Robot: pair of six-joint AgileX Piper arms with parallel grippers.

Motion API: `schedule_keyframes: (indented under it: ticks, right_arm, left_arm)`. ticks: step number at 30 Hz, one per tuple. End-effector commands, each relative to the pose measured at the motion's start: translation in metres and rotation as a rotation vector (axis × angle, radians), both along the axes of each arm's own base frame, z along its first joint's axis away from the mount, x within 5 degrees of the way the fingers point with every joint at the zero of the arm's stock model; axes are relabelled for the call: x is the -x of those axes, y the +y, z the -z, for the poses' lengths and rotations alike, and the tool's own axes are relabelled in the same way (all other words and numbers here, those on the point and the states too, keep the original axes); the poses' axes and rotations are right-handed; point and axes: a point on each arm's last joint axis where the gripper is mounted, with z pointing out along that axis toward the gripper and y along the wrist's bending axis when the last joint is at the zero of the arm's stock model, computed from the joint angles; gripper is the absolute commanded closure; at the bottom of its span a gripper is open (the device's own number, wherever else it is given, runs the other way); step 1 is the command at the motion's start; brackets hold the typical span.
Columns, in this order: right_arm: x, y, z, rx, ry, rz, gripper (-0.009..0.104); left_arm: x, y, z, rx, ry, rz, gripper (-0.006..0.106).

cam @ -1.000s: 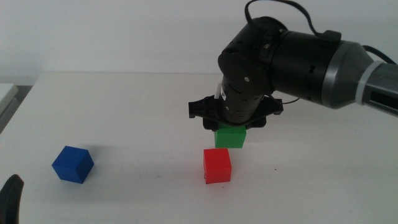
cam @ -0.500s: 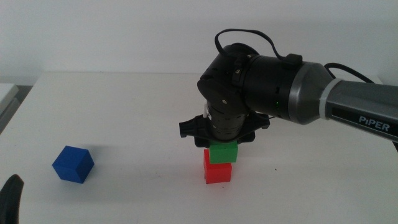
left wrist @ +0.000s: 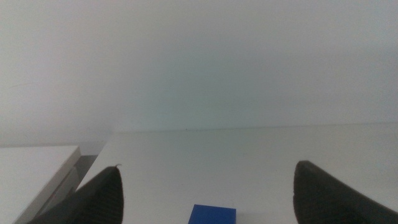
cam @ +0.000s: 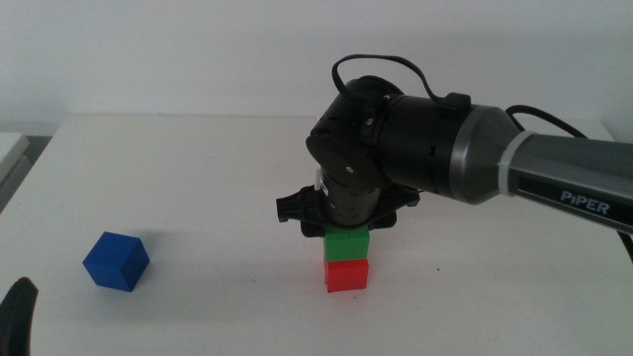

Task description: Stack red cubes first, then green, then blue cubes in a specific spot.

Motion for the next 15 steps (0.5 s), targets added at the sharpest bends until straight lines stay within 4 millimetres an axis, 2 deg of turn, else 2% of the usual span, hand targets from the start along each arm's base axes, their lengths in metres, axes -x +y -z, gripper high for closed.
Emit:
schedule_keyframes:
  ticks: [1,15]
  right_arm:
    - [-0.0016,0.0015,0.0000,0.002,-0.009,-0.002,0.093]
    - [-0.0016,-0.0002,0.0041,0.031,0.006,0.013,0.093]
  left_arm:
    - [0.0003,0.0002,-0.0010,0.007,-0.015,-0.002,0.007]
    - [0.0003,0.0002,-0.0010,0.007,-0.015,-0.002,0.007]
